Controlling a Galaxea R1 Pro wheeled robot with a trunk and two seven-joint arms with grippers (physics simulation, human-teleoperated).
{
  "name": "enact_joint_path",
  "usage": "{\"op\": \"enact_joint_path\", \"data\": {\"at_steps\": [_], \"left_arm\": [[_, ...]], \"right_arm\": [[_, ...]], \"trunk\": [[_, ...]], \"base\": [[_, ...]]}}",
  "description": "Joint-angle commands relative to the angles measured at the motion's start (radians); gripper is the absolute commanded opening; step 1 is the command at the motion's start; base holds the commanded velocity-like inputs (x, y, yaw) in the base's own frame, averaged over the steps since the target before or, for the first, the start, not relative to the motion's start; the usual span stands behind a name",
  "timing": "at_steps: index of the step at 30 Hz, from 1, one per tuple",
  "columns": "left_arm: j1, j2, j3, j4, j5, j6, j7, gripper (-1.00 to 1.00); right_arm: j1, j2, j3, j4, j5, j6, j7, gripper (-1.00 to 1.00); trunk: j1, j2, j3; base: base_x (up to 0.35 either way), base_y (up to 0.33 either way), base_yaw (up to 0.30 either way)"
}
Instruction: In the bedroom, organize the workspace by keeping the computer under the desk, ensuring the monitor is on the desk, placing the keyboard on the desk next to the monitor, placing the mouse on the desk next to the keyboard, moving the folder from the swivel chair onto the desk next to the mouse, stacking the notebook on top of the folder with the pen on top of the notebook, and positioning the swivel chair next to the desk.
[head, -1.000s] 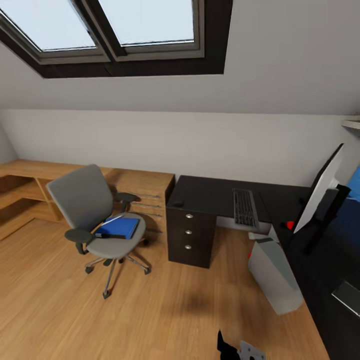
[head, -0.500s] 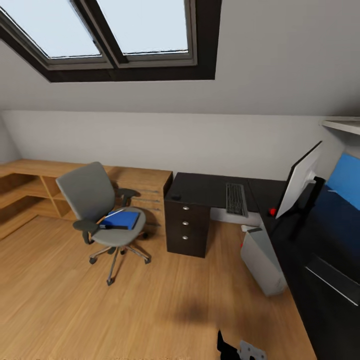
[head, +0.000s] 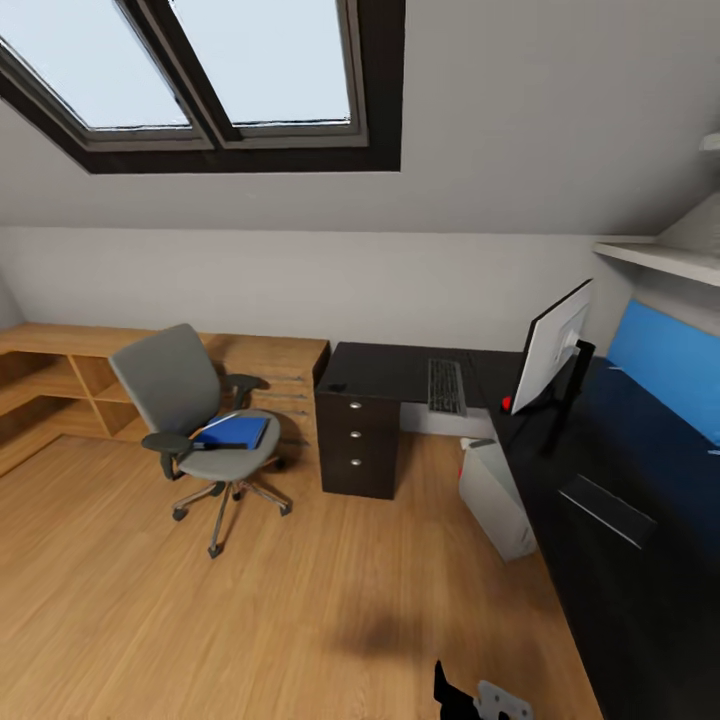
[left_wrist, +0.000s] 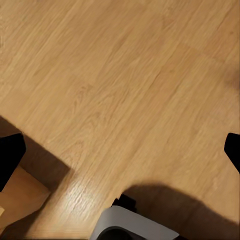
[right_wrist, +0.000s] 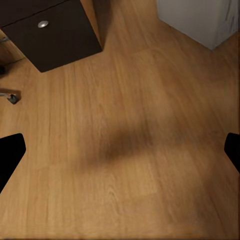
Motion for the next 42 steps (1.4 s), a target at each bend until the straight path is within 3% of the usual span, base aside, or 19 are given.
{"op": "enact_joint_path", "data": {"at_steps": [1, 31, 35, 39, 42], "left_arm": [[0.0, 0.001, -0.003, -0.002, 0.009, -0.002, 0.006, 1.0], [0.0, 0.001, -0.003, 0.0, 0.009, -0.002, 0.006, 1.0], [0.0, 0.001, -0.003, 0.0, 0.01, -0.002, 0.006, 1.0], [0.0, 0.002, -0.003, 0.0, 0.01, -0.001, 0.004, 1.0], [0.0, 0.004, -0.003, 0.0, 0.011, 0.0, 0.002, 1.0]], "right_arm": [[-0.001, 0.0, 0.007, 0.001, -0.01, -0.004, 0.002, 1.0], [-0.001, 0.012, 0.008, 0.001, -0.009, -0.004, 0.003, 1.0], [-0.001, 0.012, 0.007, -0.002, -0.007, -0.005, 0.003, 1.0], [-0.001, 0.011, 0.012, -0.003, 0.013, -0.019, 0.003, 1.0], [-0.001, 0.011, 0.026, -0.006, 0.058, -0.046, 0.003, 1.0]], "trunk": [[-0.004, 0.006, 0.002], [-0.119, 0.216, 0.096], [-0.119, 0.216, 0.096], [-0.119, 0.216, 0.096], [-0.119, 0.216, 0.096]], "base": [[-0.137, 0.0, -0.019], [-0.017, 0.0, -0.002], [0.0, 0.0, 0.0], [0.0, 0.0, 0.0], [0.0, 0.0, 0.0]]}}
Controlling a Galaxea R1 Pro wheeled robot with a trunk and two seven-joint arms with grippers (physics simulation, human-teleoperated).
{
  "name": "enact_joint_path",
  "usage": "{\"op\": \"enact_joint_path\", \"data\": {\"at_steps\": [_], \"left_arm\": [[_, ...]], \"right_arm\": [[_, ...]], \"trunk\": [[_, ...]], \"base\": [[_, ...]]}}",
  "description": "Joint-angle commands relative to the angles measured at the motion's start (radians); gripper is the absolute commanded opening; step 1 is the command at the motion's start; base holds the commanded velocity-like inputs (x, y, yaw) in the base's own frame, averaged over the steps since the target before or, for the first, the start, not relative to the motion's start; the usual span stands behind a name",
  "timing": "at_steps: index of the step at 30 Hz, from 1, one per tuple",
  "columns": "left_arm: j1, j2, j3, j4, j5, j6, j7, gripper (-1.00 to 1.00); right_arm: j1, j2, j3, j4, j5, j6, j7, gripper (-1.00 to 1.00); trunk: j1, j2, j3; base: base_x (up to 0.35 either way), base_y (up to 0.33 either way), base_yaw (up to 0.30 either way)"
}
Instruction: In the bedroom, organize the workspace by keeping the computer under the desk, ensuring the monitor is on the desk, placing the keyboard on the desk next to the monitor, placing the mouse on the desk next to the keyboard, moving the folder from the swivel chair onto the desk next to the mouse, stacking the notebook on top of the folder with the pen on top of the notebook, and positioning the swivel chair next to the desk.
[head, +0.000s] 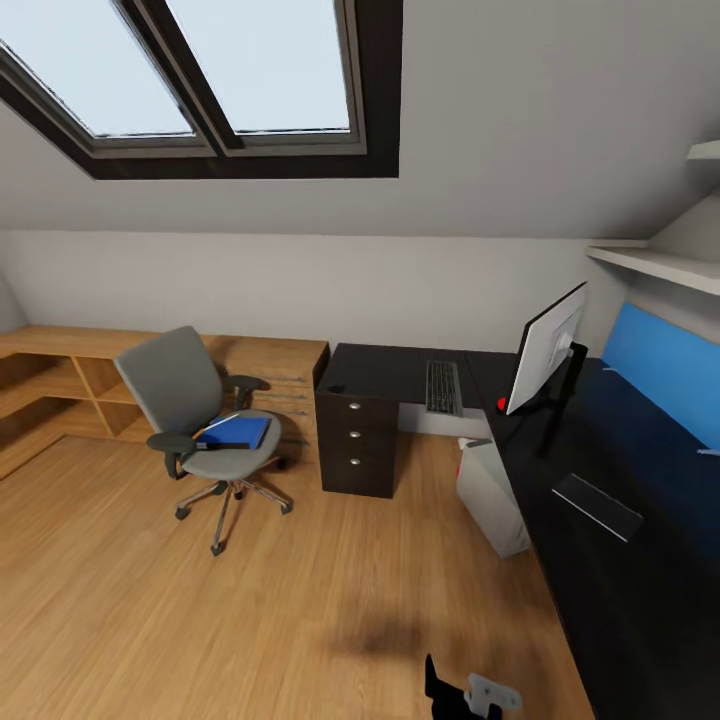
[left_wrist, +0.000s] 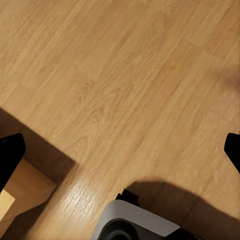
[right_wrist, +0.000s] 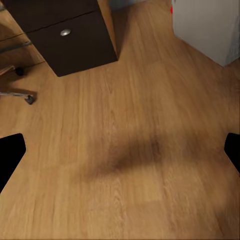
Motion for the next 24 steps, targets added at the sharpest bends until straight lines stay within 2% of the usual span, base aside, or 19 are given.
{"op": "enact_joint_path", "data": {"at_steps": [1, 4, 8, 10, 13, 14, 16, 17, 19, 20, 21, 22, 24], "left_arm": [[0.0, 0.001, -0.003, -0.002, 0.009, -0.001, 0.006, 1.0], [0.001, 0.002, -0.002, -0.004, 0.009, 0.0, 0.005, 1.0], [0.001, 0.003, -0.002, -0.012, 0.009, 0.002, 0.007, 1.0], [0.001, 0.002, -0.002, -0.036, 0.008, 0.004, 0.007, 1.0], [0.001, 0.0, -0.002, -0.103, 0.008, 0.018, 0.006, 1.0], [0.001, -0.001, -0.002, -0.147, 0.008, 0.043, 0.006, 1.0], [0.001, -0.003, -0.003, -0.199, 0.008, 0.087, 0.007, 1.0], [0.001, -0.005, -0.003, -0.253, 0.008, 0.147, 0.009, 1.0], [-0.001, -0.006, -0.003, -0.304, 0.008, 0.22, 0.012, 1.0], [-0.011, -0.008, -0.003, -0.343, 0.008, 0.297, 0.013, 1.0], [-0.022, -0.008, -0.003, -0.359, 0.009, 0.334, 0.014, 1.0], [-0.052, -0.01, -0.003, -0.38, 0.011, 0.4, 0.015, 1.0], [-0.088, -0.013, -0.002, -0.391, 0.014, 0.448, 0.015, 1.0]], "right_arm": [[-0.001, 0.0, 0.011, -0.001, 0.003, -0.011, 0.0, 1.0], [-0.001, 0.0, 0.019, -0.009, 0.04, -0.019, -0.006, 1.0], [-0.002, 0.001, 0.024, -0.043, 0.067, -0.006, -0.019, 1.0], [-0.002, -0.001, 0.025, -0.104, 0.078, 0.031, -0.045, 1.0], [-0.002, -0.006, 0.024, -0.235, 0.086, 0.134, -0.11, 1.0], [-0.003, -0.01, 0.024, -0.316, 0.088, 0.207, -0.149, 1.0], [-0.003, -0.02, 0.023, -0.403, 0.089, 0.292, -0.19, 1.0], [-0.003, -0.034, 0.022, -0.491, 0.09, 0.386, -0.231, 1.0], [-0.004, -0.05, 0.021, -0.576, 0.09, 0.483, -0.268, 1.0], [-0.006, -0.062, 0.02, -0.655, 0.09, 0.582, -0.3, 1.0], [-0.008, -0.067, 0.02, -0.69, 0.09, 0.63, -0.315, 1.0], [-0.019, -0.074, 0.018, -0.75, 0.09, 0.721, -0.342, 1.0], [-0.042, -0.079, 0.015, -0.793, 0.09, 0.806, -0.369, 1.0]], "trunk": [[0.001, -0.002, -0.002], [0.001, -0.002, -0.002], [0.001, -0.002, -0.002], [0.001, -0.002, -0.002], [0.001, -0.002, -0.002], [0.001, -0.002, -0.002], [0.001, -0.002, -0.002], [0.001, -0.002, -0.002], [0.001, -0.002, -0.002], [0.001, -0.002, -0.002], [0.001, -0.002, -0.002], [0.001, -0.002, -0.002], [0.001, -0.002, -0.002]], "base": [[0.0, 0.0, 0.0], [0.0, 0.0, 0.0], [0.0, 0.0, 0.0], [0.0, 0.0, 0.0], [0.0, 0.0, 0.0], [0.0, 0.0, 0.0], [0.0, 0.0, 0.0], [0.0, 0.0, 0.0], [0.0, 0.0, 0.0], [0.0, 0.0, 0.0], [0.0, 0.0, 0.0], [0.0, 0.0, 0.0], [0.0, 0.0, 0.0]]}}
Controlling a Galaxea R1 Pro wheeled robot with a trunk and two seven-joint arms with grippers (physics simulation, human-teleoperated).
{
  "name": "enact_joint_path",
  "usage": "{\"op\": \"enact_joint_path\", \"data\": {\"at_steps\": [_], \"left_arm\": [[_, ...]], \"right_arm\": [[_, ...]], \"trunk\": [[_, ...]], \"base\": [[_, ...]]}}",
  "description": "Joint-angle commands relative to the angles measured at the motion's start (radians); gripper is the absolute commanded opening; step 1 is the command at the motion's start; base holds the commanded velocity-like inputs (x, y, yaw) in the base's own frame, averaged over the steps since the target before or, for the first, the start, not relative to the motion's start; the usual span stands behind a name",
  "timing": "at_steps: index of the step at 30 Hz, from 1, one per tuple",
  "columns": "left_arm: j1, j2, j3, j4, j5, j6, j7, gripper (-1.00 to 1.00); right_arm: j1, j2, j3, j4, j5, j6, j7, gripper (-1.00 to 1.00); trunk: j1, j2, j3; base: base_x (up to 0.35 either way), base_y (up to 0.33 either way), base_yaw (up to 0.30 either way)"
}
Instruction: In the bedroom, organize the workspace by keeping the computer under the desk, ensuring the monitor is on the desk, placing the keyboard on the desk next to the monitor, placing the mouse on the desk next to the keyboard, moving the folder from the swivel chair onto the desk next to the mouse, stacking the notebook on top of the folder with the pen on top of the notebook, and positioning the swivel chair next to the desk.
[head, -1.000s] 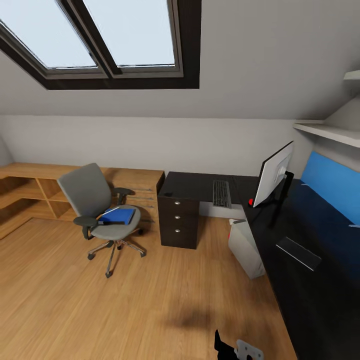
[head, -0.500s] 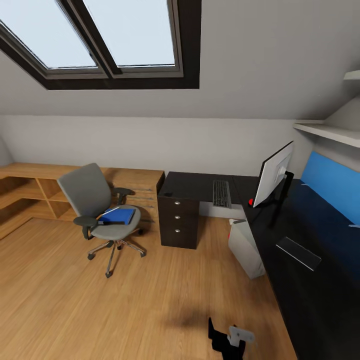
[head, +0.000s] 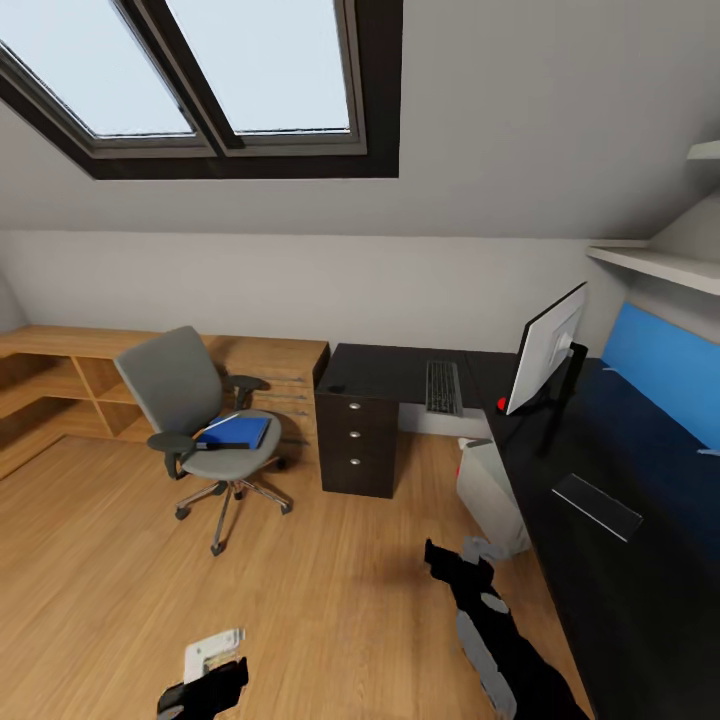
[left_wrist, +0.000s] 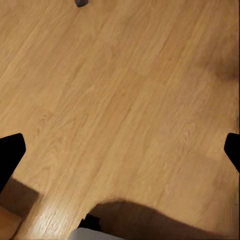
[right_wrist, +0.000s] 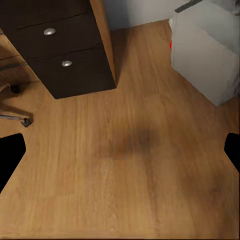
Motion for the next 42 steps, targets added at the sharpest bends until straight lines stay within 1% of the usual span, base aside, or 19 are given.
{"op": "enact_joint_path", "data": {"at_steps": [1, 2, 3, 4, 5, 7, 8, 9, 11, 12, 15, 18, 24, 26, 27, 32, 36, 37, 42], "left_arm": [[-0.087, -0.034, -0.001, 0.006, 0.013, 0.062, 0.009, 1.0], [-0.101, -0.045, -0.001, 0.008, 0.013, 0.068, 0.009, 1.0], [-0.122, -0.066, -0.001, 0.01, 0.012, 0.076, 0.008, 1.0], [-0.129, -0.074, -0.001, 0.01, 0.012, 0.079, 0.008, 1.0], [-0.148, -0.095, -0.003, 0.005, 0.011, 0.083, 0.007, 1.0], [-0.154, -0.104, -0.01, 0.009, 0.009, 0.081, 0.007, 1.0], [-0.157, -0.106, -0.039, 0.038, 0.007, 0.079, 0.007, 1.0], [-0.158, -0.106, -0.053, 0.057, 0.006, 0.079, 0.008, 1.0], [-0.159, -0.105, -0.069, 0.079, 0.004, 0.078, 0.009, 1.0], [-0.16, -0.104, -0.071, 0.083, 0.004, 0.077, 0.01, 1.0], [-0.16, -0.101, -0.073, 0.087, 0.003, 0.077, 0.01, 1.0], [-0.16, -0.097, -0.074, 0.089, 0.003, 0.077, 0.012, 1.0], [-0.16, -0.095, -0.072, 0.09, 0.003, 0.077, 0.012, 1.0], [-0.16, -0.086, -0.064, 0.09, 0.003, 0.077, 0.012, 1.0], [-0.16, -0.08, -0.048, 0.09, 0.003, 0.077, 0.011, 1.0], [-0.16, -0.079, -0.044, 0.09, 0.003, 0.077, 0.011, 1.0], [-0.16, -0.078, -0.027, 0.092, 0.004, 0.077, 0.011, 1.0], [-0.16, -0.078, -0.016, 0.092, 0.004, 0.077, 0.01, 1.0], [-0.16, -0.078, -0.003, 0.093, 0.005, 0.077, 0.01, 1.0]], "right_arm": [[-0.101, -0.014, -0.022, -0.051, -0.01, 0.188, -0.071, 1.0], [-0.121, -0.017, -0.029, -0.054, -0.011, 0.221, -0.078, 1.0], [-0.153, -0.023, -0.043, -0.059, -0.013, 0.277, -0.087, 1.0], [-0.164, -0.025, -0.048, -0.061, -0.013, 0.299, -0.089, 1.0], [-0.191, -0.03, -0.059, -0.069, -0.013, 0.344, -0.091, 1.0], [-0.2, -0.031, -0.061, -0.069, -0.011, 0.347, -0.092, 1.0], [-0.205, -0.031, -0.062, -0.071, -0.01, 0.34, -0.096, 1.0], [-0.206, -0.031, -0.062, -0.072, -0.01, 0.338, -0.098, 1.0], [-0.208, -0.032, -0.063, -0.073, -0.011, 0.336, -0.101, 1.0], [-0.208, -0.032, -0.063, -0.074, -0.011, 0.336, -0.101, 1.0], [-0.207, -0.033, -0.063, -0.074, -0.011, 0.336, -0.101, 1.0], [-0.206, -0.034, -0.064, -0.074, -0.012, 0.336, -0.1, 1.0], [-0.206, -0.032, -0.063, -0.074, -0.009, 0.333, -0.102, 1.0], [-0.206, -0.032, -0.063, -0.074, -0.008, 0.332, -0.102, 1.0], [-0.206, -0.034, -0.063, -0.074, -0.007, 0.333, -0.102, 1.0], [-0.206, -0.034, -0.064, -0.074, -0.008, 0.334, -0.102, 1.0], [-0.206, -0.034, -0.063, -0.074, -0.009, 0.334, -0.102, 1.0], [-0.206, -0.034, -0.063, -0.074, -0.008, 0.334, -0.102, 1.0], [-0.206, -0.034, -0.063, -0.074, -0.008, 0.331, -0.102, 1.0]], "trunk": [[0.001, -0.002, -0.002], [0.001, -0.002, -0.002], [0.001, -0.002, -0.002], [0.001, -0.002, -0.002], [0.001, -0.002, -0.002], [0.001, -0.002, -0.002], [0.001, -0.002, -0.002], [0.001, -0.002, -0.002], [0.001, -0.002, -0.002], [0.001, -0.002, -0.002], [0.001, -0.002, -0.002], [0.001, -0.002, -0.003], [0.001, -0.002, -0.008], [0.001, -0.002, -0.009], [0.001, -0.002, -0.009], [0.001, -0.002, -0.009], [0.001, -0.002, -0.009], [0.001, -0.002, -0.009], [0.001, -0.002, -0.009]], "base": [[0.0, 0.0, 0.0], [0.0, 0.0, 0.0], [0.0, 0.0, 0.0], [0.0, 0.0, 0.0], [0.0, 0.0, 0.0], [0.0, 0.0, 0.0], [0.0, 0.0, 0.0], [0.0, 0.0, 0.0], [0.0, 0.0, 0.0], [0.0, 0.0, 0.0], [0.0, 0.0, -0.065], [-0.066, -0.068, -0.237], [-0.135, -0.244, -0.152], [-0.109, -0.308, -0.036], [-0.021, -0.334, -0.005], [-0.01, -0.341, -0.002], [0.043, -0.346, 0.0], [0.07, -0.347, 0.0], [0.052, -0.347, -0.012]]}}
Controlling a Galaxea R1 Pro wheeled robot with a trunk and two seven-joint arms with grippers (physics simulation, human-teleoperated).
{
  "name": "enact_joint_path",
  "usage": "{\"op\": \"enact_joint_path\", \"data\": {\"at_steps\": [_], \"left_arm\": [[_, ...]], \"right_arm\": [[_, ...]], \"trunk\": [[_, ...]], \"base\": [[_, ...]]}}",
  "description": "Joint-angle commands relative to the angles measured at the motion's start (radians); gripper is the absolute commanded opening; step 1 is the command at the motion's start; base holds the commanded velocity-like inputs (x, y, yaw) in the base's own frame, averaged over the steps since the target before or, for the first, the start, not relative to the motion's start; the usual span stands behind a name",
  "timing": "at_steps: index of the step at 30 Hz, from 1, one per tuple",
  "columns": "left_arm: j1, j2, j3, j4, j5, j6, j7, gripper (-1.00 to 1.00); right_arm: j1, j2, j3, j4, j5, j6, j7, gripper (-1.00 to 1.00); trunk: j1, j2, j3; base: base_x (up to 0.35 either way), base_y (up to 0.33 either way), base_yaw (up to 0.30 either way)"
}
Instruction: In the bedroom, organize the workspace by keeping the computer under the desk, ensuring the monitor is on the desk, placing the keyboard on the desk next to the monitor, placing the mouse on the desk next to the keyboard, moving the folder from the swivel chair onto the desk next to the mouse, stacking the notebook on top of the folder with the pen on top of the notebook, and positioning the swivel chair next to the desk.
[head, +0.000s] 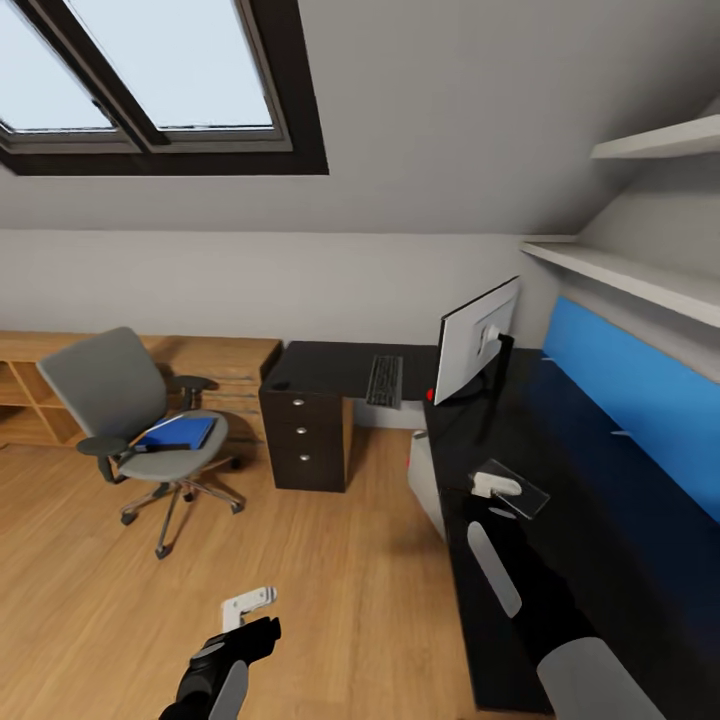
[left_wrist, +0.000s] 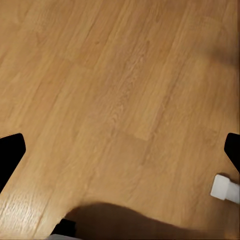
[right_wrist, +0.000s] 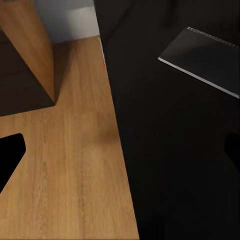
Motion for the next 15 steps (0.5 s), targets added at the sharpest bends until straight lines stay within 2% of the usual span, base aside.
{"op": "enact_joint_path", "data": {"at_steps": [1, 5, 10, 15], "left_arm": [[-0.001, 0.0, -0.001, -0.002, 0.011, 0.002, 0.01, 1.0], [-0.001, 0.0, 0.004, -0.001, 0.012, 0.002, 0.01, 1.0], [-0.001, 0.0, 0.036, 0.0, 0.013, 0.002, 0.009, 1.0], [-0.001, 0.0, 0.044, 0.0, 0.014, 0.002, 0.009, 1.0]], "right_arm": [[-0.001, -0.001, 0.002, -0.001, -0.01, 0.001, -0.009, 1.0], [-0.001, -0.001, 0.002, -0.001, -0.009, 0.0, -0.009, 1.0], [-0.001, -0.001, 0.002, -0.001, -0.009, 0.0, -0.009, 1.0], [-0.001, -0.001, 0.002, 0.0, -0.009, 0.0, -0.008, 1.0]], "trunk": [[0.001, -0.002, -0.002], [0.001, -0.002, -0.001], [0.001, -0.002, 0.001], [0.001, -0.002, 0.001]], "base": [[0.02, -0.347, -0.072], [0.006, -0.231, -0.196], [0.001, -0.041, -0.244], [0.0, -0.007, -0.238]]}}
